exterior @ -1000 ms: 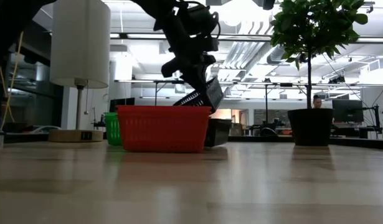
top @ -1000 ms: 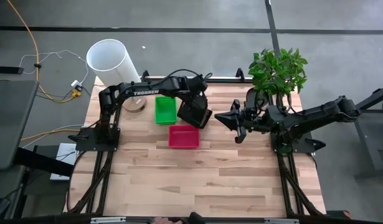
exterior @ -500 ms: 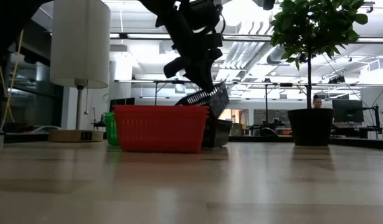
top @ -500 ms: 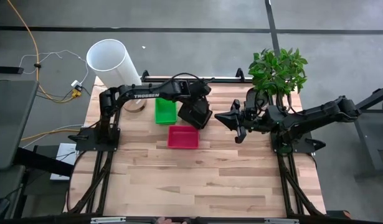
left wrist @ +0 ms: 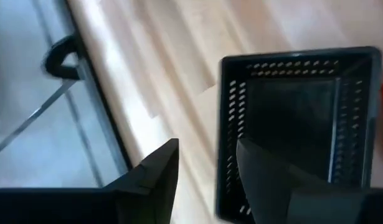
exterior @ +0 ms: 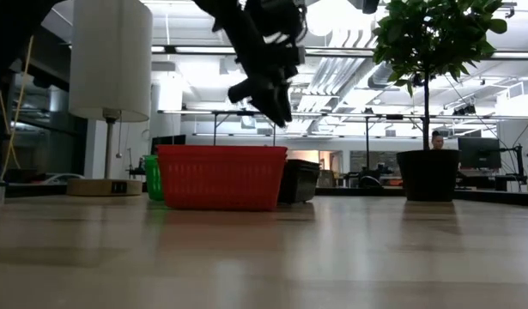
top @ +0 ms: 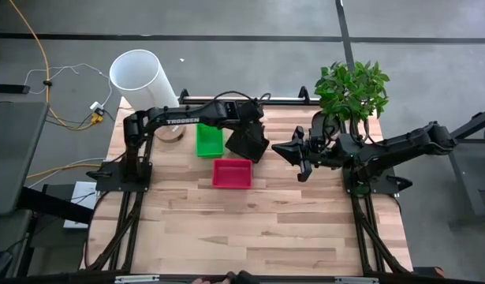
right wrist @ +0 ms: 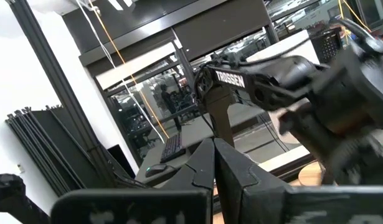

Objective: Stack baskets by color
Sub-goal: Adjust the black bins

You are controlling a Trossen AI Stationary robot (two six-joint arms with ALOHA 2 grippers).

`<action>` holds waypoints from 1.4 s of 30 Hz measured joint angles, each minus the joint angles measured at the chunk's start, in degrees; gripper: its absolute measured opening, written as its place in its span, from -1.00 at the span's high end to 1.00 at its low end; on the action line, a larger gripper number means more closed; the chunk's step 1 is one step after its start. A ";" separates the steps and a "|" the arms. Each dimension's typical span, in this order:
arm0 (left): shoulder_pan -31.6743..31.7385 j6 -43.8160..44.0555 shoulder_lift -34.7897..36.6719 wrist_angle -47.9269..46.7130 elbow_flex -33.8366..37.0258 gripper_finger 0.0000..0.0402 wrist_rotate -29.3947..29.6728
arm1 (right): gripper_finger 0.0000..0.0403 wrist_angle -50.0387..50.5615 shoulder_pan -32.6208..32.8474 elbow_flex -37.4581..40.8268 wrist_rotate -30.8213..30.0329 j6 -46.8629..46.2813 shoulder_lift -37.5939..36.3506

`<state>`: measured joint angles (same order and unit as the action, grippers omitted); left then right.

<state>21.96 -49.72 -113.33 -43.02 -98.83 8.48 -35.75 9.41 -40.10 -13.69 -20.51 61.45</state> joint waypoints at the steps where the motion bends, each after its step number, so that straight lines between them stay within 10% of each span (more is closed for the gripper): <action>1: 0.00 0.50 0.65 -0.23 0.00 0.25 0.91 | 1.00 0.00 0.00 0.00 0.00 0.00 0.00; 7: 0.04 9.57 6.58 -2.53 0.00 0.32 0.25 | 1.00 0.04 0.00 0.00 -0.02 1.93 0.02; 15: -0.16 28.06 16.58 -7.13 1.61 0.94 -13.66 | 1.00 5.61 0.00 0.00 -1.33 -0.10 0.35; 25: -9.24 50.14 36.47 16.32 27.06 1.00 -20.41 | 1.00 9.99 0.00 0.00 -0.43 -7.73 7.59; 32: -20.25 65.44 51.05 44.91 50.52 1.00 -12.06 | 1.00 11.02 -0.13 0.00 0.25 -14.16 16.01; 42: -28.41 69.04 62.37 49.46 58.73 1.00 4.71 | 1.00 19.86 -0.20 0.04 0.38 -24.55 29.29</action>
<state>-6.45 19.31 -50.96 6.45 -40.10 13.19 -15.89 9.20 -40.05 -13.31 -45.06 90.74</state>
